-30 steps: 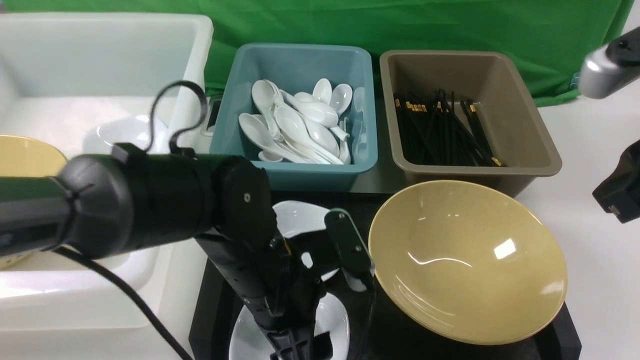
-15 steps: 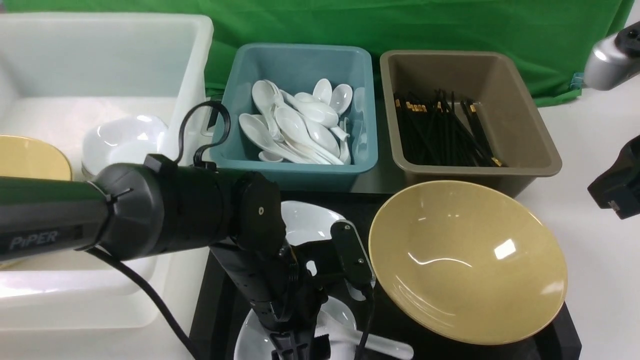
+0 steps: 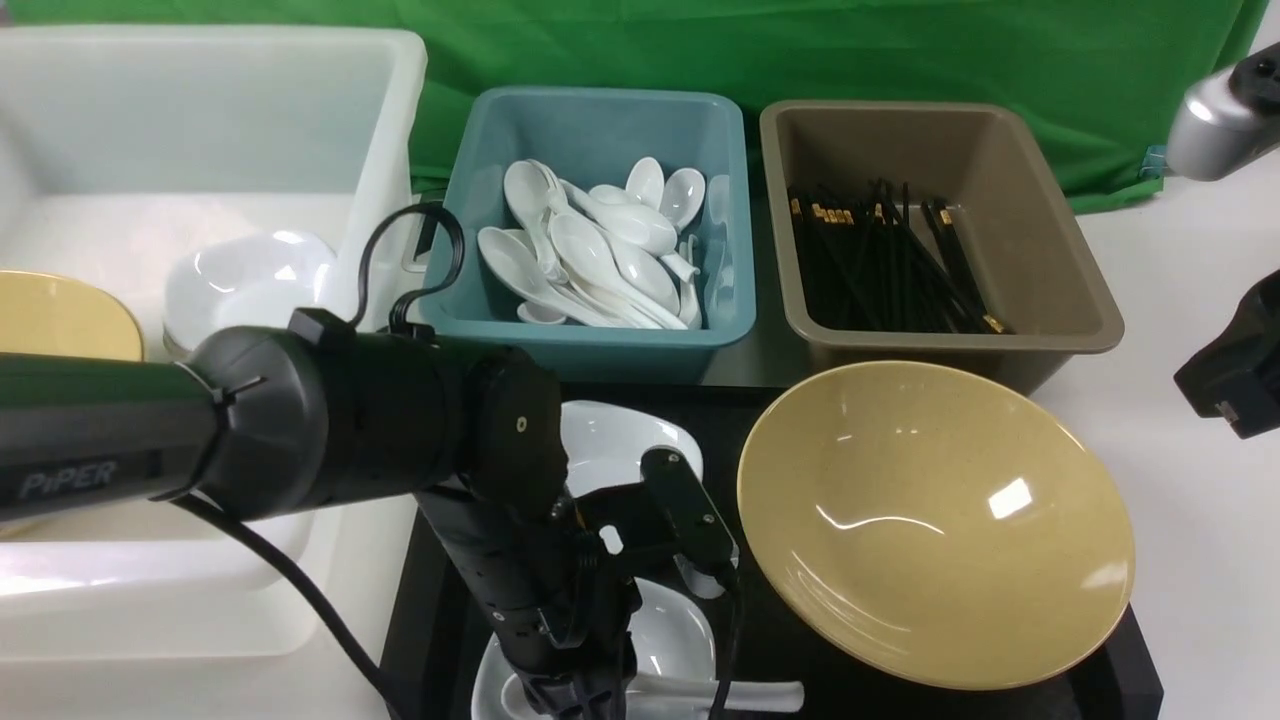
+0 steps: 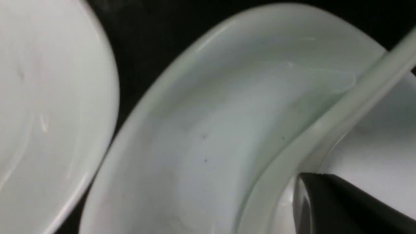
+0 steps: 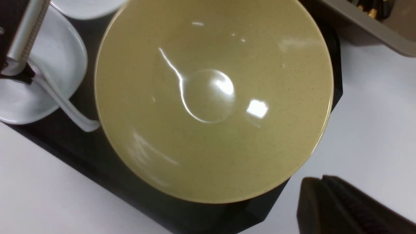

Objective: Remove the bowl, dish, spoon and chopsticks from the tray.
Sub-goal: Use the left arm to grab the soup spoon in the middle

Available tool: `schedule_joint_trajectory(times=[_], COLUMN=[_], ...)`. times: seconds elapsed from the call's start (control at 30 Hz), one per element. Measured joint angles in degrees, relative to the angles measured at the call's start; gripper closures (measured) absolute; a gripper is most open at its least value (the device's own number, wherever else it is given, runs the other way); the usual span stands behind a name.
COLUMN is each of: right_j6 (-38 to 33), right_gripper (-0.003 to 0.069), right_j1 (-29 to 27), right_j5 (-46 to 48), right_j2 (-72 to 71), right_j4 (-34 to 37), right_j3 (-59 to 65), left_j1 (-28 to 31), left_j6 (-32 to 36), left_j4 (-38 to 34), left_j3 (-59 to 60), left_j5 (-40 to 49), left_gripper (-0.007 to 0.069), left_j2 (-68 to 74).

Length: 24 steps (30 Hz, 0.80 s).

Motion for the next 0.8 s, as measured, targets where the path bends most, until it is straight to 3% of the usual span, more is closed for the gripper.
schedule_joint_trajectory(times=[0.27, 0.47, 0.53, 0.6, 0.67, 0.8], right_j6=[-0.7, -0.7, -0.7, -0.7, -0.8, -0.8], right_gripper=[0.0664, 0.0664, 0.0664, 0.0664, 0.0664, 0.0664], right_j1=[0.0, 0.0, 0.0, 0.0, 0.0, 0.0], right_j5=[0.0, 0.0, 0.0, 0.0, 0.0, 0.0], right_j2=[0.0, 0.0, 0.0, 0.0, 0.0, 0.0], right_j4=[0.0, 0.0, 0.0, 0.0, 0.0, 0.0], right_j3=[0.0, 0.0, 0.0, 0.0, 0.0, 0.0], left_j1=[0.1, 0.1, 0.1, 0.1, -0.1, -1.0], left_j6=[-4.6, -5.2, -4.9, -4.2, -2.2, -1.0], left_j4=[1.2, 0.5, 0.0, -0.4, -2.0, -2.5], left_j3=[0.0, 0.0, 0.0, 0.0, 0.0, 0.0], left_j5=[1.3, -0.3, -0.9, -1.6, -4.8, -8.8], left_gripper=[0.0613, 0.0457, 0.0329, 0.0282, 0.0176, 0.0098], left_j2=[-2.8, -3.1, -3.1, -3.1, -3.1, -2.9])
